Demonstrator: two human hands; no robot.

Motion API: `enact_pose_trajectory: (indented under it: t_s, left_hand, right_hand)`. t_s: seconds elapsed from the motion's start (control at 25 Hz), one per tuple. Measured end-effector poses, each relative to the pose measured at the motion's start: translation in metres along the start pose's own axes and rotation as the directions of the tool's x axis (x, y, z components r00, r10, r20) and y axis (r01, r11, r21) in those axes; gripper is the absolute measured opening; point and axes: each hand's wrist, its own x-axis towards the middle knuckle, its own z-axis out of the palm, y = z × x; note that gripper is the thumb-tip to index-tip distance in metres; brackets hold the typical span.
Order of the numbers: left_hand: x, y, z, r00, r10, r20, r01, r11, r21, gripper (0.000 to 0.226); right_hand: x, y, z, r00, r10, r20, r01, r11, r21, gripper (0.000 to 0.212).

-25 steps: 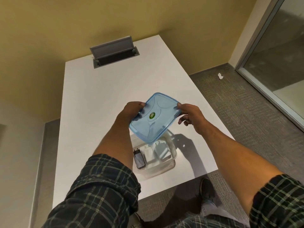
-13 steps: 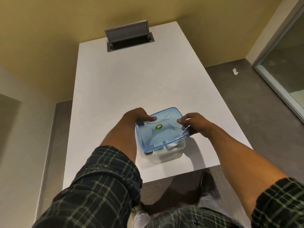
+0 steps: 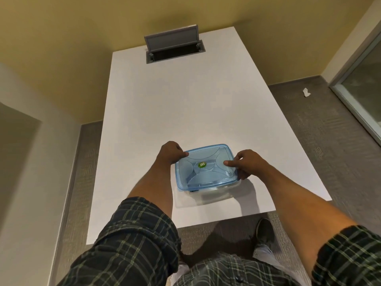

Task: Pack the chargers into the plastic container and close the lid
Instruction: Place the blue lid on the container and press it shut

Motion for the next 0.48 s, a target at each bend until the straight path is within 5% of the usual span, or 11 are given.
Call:
enact_pose_trajectory:
  t_s: [0.24,0.48]
  left_hand:
    - [-0.008,-0.002,0.014,0.998,-0.007,-0.055,0.007,1.000,0.001,0.032]
    - [-0.014,0.000,0.015,0.999,-0.006,-0.047,0.008,0.999,0.035,0.033]
  right_hand:
    - [-0.008,0.004,0.003,0.998,-0.050,-0.035,0.047,0.995,-0.084,0.068]
    - [-0.017,0.006,0.002,0.994,-0.083,-0.075,0.070,0.984,-0.166,0.060]
